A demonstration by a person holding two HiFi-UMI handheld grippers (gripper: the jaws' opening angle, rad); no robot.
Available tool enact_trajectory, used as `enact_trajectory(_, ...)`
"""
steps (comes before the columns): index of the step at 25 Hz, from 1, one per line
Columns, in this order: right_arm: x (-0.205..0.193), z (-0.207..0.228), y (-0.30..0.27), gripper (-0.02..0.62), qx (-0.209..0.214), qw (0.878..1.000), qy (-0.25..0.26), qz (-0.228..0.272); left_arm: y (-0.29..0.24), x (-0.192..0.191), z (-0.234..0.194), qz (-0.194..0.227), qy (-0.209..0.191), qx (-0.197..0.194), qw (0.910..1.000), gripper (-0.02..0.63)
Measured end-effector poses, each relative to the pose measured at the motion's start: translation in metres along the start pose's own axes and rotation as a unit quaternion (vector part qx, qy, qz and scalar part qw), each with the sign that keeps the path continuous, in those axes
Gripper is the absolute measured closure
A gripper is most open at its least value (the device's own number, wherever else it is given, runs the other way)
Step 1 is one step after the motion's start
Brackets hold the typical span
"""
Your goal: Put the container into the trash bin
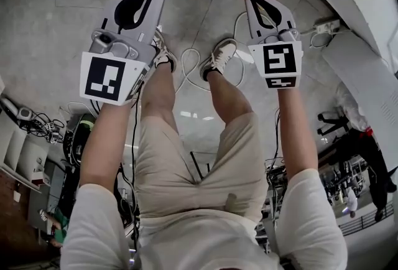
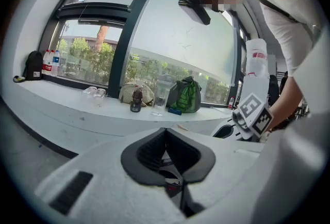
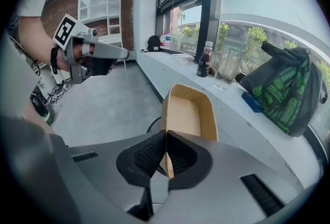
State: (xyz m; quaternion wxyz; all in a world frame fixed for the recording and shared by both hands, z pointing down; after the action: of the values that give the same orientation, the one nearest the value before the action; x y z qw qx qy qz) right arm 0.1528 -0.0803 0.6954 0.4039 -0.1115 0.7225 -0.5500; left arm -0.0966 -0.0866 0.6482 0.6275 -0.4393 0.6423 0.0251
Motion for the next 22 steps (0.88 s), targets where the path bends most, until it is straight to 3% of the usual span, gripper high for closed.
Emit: enact_trajectory(22,-0.016,0.003,-0.098,0.581,0.009,0.997,0.066,-0.039,-0.057,-0.039,-0.016,-0.018,-0.002,-0.021,0.9996,0.588)
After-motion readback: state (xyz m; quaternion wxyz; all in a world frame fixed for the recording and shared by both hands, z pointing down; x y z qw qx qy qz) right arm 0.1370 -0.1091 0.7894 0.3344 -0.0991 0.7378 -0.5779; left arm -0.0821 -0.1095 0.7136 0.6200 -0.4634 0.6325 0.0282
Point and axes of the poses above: the fingertips, and each gripper's own axes: y backward along the fingers, z to its right, x out of its top, the point moved 9 cm from there along y, backward along the fingers, and after that the axes turned 13 degrees about -z, right-handed, at the moved point
